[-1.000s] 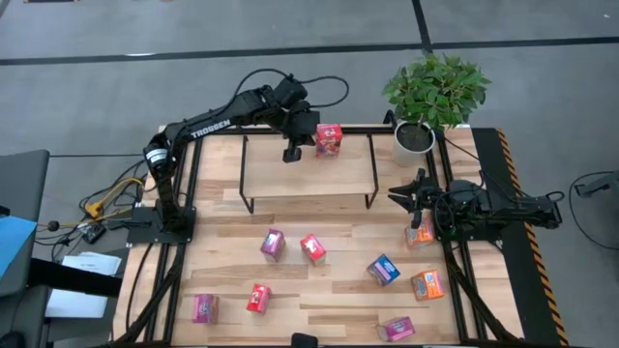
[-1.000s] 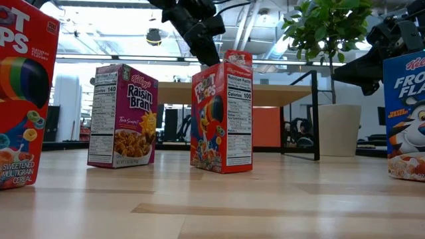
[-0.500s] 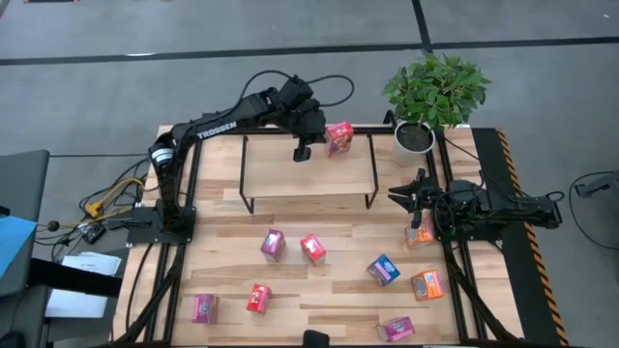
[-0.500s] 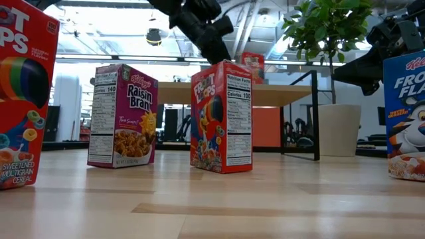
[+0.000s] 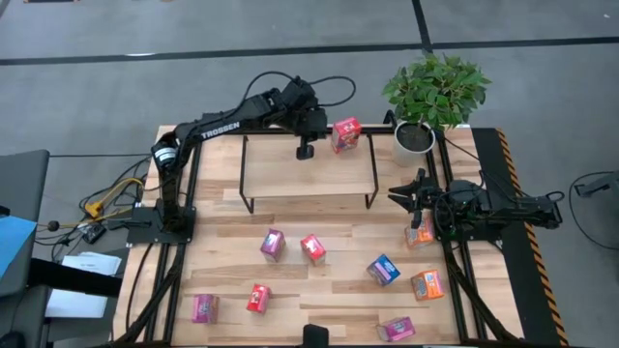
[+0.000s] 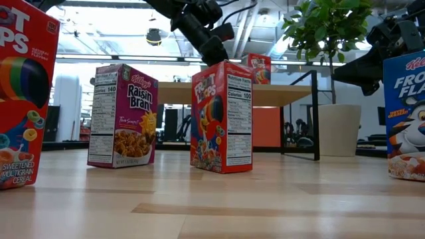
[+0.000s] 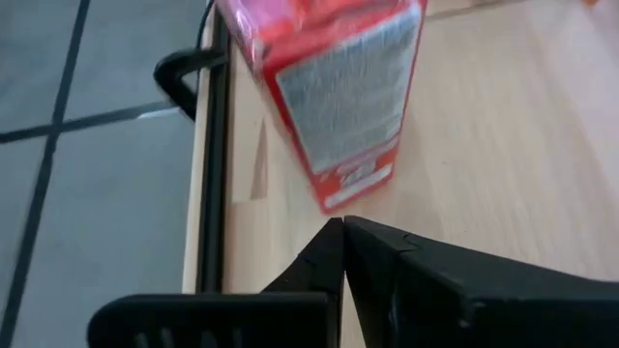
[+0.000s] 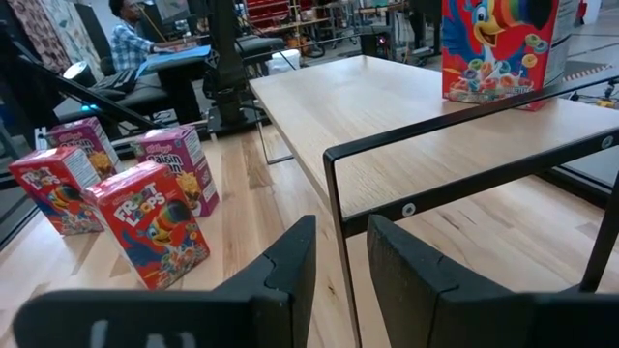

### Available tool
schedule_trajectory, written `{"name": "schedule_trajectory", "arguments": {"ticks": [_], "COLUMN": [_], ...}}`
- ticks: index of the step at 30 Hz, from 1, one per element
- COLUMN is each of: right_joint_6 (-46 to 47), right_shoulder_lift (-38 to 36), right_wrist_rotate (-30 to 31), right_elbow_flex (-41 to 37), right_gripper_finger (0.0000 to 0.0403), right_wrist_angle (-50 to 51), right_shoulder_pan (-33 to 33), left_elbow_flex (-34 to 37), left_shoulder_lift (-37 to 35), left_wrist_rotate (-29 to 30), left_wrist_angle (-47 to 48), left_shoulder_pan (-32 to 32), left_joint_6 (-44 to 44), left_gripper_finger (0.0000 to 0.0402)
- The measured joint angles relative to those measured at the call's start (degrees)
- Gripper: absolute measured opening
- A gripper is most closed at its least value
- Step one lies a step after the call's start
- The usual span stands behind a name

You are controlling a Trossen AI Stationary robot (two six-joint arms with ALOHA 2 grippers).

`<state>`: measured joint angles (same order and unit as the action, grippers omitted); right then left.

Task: Stack cereal on shelf
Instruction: Put the top left red cereal box on the shelf

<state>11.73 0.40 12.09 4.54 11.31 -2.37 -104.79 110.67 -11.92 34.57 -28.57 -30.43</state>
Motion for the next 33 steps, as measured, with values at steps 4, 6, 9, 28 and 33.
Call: {"name": "schedule_trajectory", "arguments": {"ticks": [4,6,9,28,33], "right_joint_6": [0.29,-0.22,-2.51,-13.45,-22.44], "right_shoulder_lift": [0.0,0.07,-0.14,44.6,54.38], "right_wrist_rotate": [0.0,0.03,1.68,26.01,33.35], "right_elbow_flex": [-0.1,0.71,4.64,28.87,31.47], "right_gripper_finger": [0.0123,0.0119,0.0108,0.0007,0.0005], "right_wrist_angle": [-1.98,-3.48,-5.01,-2.59,-10.35], "right_shoulder_pan": [-0.02,0.04,0.09,-0.85,-3.04], "left_elbow_flex": [0.0,0.0,0.0,-0.04,-0.04], "left_shoulder_lift": [0.0,-0.26,-1.27,-2.08,-2.08], "left_wrist_rotate": [-1.28,0.4,3.53,3.02,0.53], "left_wrist_angle": [-1.52,-0.73,1.04,5.11,5.08], "left_shoulder_pan": [0.09,0.14,0.21,0.7,0.78], "left_joint_6": [1.21,2.23,2.61,5.18,6.19], "left_gripper_finger": [0.0,0.0,0.0,0.0,0.0]}}
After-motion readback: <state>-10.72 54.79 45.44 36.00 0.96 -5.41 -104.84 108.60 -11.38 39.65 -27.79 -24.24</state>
